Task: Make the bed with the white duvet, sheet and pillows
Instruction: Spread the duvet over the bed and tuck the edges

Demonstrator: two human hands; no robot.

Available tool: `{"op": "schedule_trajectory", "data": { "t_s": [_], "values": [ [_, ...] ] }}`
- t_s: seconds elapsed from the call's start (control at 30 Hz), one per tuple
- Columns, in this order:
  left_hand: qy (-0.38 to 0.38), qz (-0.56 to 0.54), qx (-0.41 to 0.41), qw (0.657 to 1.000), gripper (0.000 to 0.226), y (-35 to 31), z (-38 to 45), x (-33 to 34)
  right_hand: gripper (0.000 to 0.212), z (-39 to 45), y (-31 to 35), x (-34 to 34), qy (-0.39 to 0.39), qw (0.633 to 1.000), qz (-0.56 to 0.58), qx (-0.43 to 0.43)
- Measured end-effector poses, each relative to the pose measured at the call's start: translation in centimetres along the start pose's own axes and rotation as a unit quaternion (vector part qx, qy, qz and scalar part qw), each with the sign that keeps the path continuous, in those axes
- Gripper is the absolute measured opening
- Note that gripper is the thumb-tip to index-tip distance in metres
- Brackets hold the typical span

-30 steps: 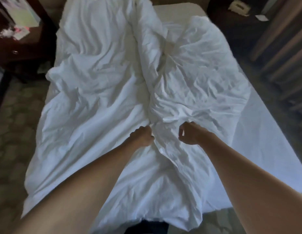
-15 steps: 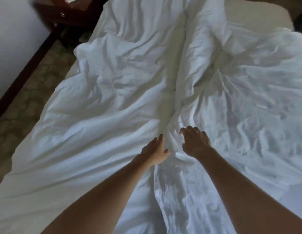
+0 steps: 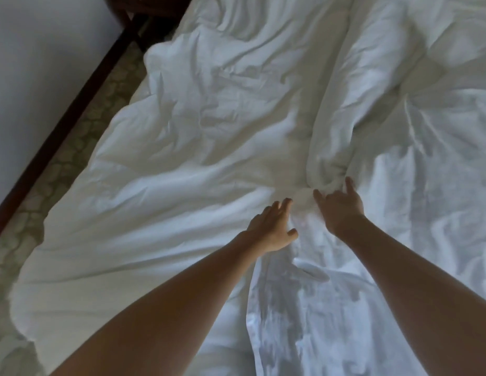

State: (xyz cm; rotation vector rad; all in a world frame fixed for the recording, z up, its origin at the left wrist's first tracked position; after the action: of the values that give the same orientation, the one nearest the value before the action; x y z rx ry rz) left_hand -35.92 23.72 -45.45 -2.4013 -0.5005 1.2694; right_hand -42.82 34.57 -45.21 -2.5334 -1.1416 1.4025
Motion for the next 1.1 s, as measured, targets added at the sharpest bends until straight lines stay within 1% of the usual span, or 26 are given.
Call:
{"op": "schedule_trajectory", "data": {
  "t_s": [0.07,0.1,0.13,0.17,0.2,0.27,0.33,0.37,0.4,0.43,0.47,0.5,0.53,0.6,0.67,0.73,0.77,0.8,0.87,0.9,1.0,1.1],
  "values": [
    [0.024,0.010,0.005,1.000,0.079,-0.6,0.0,2.2,0.040,-1.9,-0.4,0.6,-0.011,0.999,0.041,-0.009],
    [0.021,0.027,0.009,0.999,0.088,-0.9,-0.1,3.1,0.031,-2.9,-0.5,0.6,-0.026,0.997,0.068,-0.003],
    [0.008,0.052,0.009,0.999,0.097,-1.4,-0.3,3.6,0.023,-3.9,-0.7,0.2,-0.078,0.993,0.090,0.008],
    [-0.011,0.073,0.006,0.997,0.103,-2.1,-0.3,3.7,0.014,-5.1,-1.1,-0.6,-0.161,0.979,0.122,0.025],
    [-0.031,0.083,0.000,0.996,0.107,-2.7,-0.4,3.5,0.008,-6.5,-1.6,-1.0,-0.222,0.961,0.159,0.037],
    [-0.059,0.086,-0.005,0.995,0.111,-3.9,-0.8,3.2,0.015,-8.9,-2.0,0.7,-0.241,0.947,0.206,0.044],
    [-0.068,0.094,0.014,0.993,0.116,-5.4,-1.9,3.1,0.033,-10.5,-1.7,2.8,-0.206,0.950,0.224,0.064],
    [-0.063,0.087,0.024,0.994,0.120,-6.0,-2.4,3.0,0.040,-11.1,-1.2,3.4,-0.171,0.956,0.228,0.069],
    [-0.044,0.069,0.030,0.996,0.124,-6.4,-3.1,3.3,0.041,-12.2,-0.8,4.5,-0.142,0.957,0.240,0.077],
    [-0.018,0.051,0.026,0.998,0.126,-6.5,-3.7,3.8,0.038,-13.6,-1.0,4.4,-0.154,0.952,0.240,0.115],
    [0.012,0.038,0.018,0.999,0.123,-6.5,-4.3,4.3,0.029,-15.4,-1.0,4.2,-0.155,0.947,0.248,0.136],
    [0.042,0.040,0.019,0.998,0.115,-7.1,-5.2,4.7,0.018,-17.7,-1.1,3.7,-0.169,0.938,0.271,0.134],
    [0.062,0.050,0.023,0.997,0.102,-7.9,-6.4,4.8,0.019,-19.7,-1.4,3.4,-0.169,0.924,0.309,0.145],
    [0.084,0.061,0.038,0.994,0.077,-9.5,-9.1,4.9,0.031,-23.4,-1.7,3.4,-0.124,0.910,0.353,0.177],
    [0.109,0.034,0.045,0.992,0.070,-10.9,-11.7,5.7,0.030,-26.7,-2.4,3.1,-0.103,0.892,0.392,0.202],
    [0.127,-0.013,0.040,0.991,0.074,-12.3,-13.7,6.9,0.025,-29.8,-3.6,2.6,-0.114,0.880,0.403,0.225],
    [0.123,-0.034,0.047,0.991,0.074,-13.3,-14.5,7.3,0.022,-31.3,-4.3,2.2,-0.117,0.879,0.398,0.234],
    [0.114,-0.053,0.057,0.991,0.070,-14.3,-15.1,7.6,0.021,-32.4,-4.8,2.2,-0.116,0.881,0.391,0.240],
    [0.076,-0.066,0.069,0.993,0.053,-16.2,-16.3,7.5,0.023,-34.6,-6.1,2.1,-0.121,0.886,0.367,0.256],
    [0.055,-0.067,0.078,0.993,0.050,-17.1,-16.9,7.3,0.025,-35.6,-6.8,2.0,-0.126,0.886,0.358,0.266],
    [0.010,-0.089,0.104,0.991,0.052,-19.7,-18.7,6.8,0.027,-38.4,-8.8,2.0,-0.150,0.882,0.346,0.281],
    [-0.003,-0.162,0.128,0.979,0.049,-22.9,-20.6,6.6,0.037,-41.0,-10.4,2.6,-0.169,0.889,0.325,0.276]
  ]
}}
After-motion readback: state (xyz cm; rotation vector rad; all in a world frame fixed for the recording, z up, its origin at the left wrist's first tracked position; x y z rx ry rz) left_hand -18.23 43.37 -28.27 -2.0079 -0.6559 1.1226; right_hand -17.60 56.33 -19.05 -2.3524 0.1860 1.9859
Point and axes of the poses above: each hand's wrist, its own z-axis towards the middle knuckle, its own x-axis out of the palm, y = z × x, the point moved 8 cm from there along z, towards the middle knuckle, and after that the axes turned 4 degrees about x, right-handed, at the moved point
